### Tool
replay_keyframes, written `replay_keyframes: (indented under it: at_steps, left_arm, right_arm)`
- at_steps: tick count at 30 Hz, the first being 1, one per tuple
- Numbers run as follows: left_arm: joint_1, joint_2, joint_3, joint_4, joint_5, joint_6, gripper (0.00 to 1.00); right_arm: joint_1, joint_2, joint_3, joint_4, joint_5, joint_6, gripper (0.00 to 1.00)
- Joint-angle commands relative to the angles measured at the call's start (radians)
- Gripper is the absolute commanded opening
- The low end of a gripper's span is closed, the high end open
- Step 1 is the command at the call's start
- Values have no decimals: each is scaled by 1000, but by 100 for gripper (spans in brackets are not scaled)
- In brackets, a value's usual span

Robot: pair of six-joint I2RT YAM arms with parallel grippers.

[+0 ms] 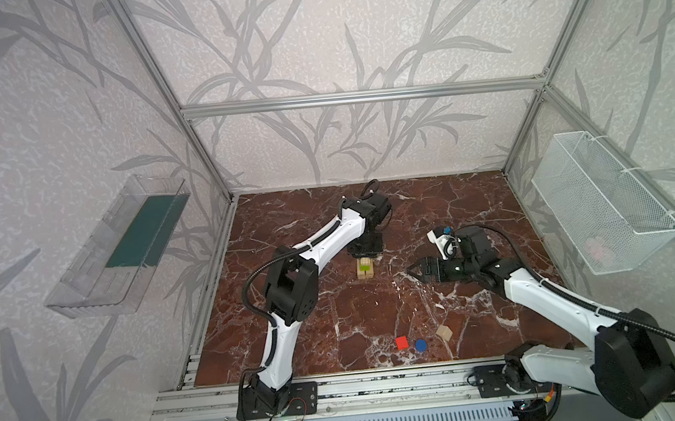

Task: Build the wood block tower
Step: 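Lower the small wooden block onto the green block with the left gripper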

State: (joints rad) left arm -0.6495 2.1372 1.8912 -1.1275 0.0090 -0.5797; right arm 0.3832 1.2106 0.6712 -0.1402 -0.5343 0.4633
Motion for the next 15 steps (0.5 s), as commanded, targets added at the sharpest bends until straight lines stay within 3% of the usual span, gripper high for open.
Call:
replay_keyframes:
  at_steps: [1, 15]
  left_arm:
    - [5, 27, 32, -42, -12, -9, 16]
    - [10, 48, 39, -37, -21, -11, 16]
  right_arm:
    - [-7, 2, 21, 5, -16, 1, 100]
    - [-13, 3, 20, 8, -20, 5, 100]
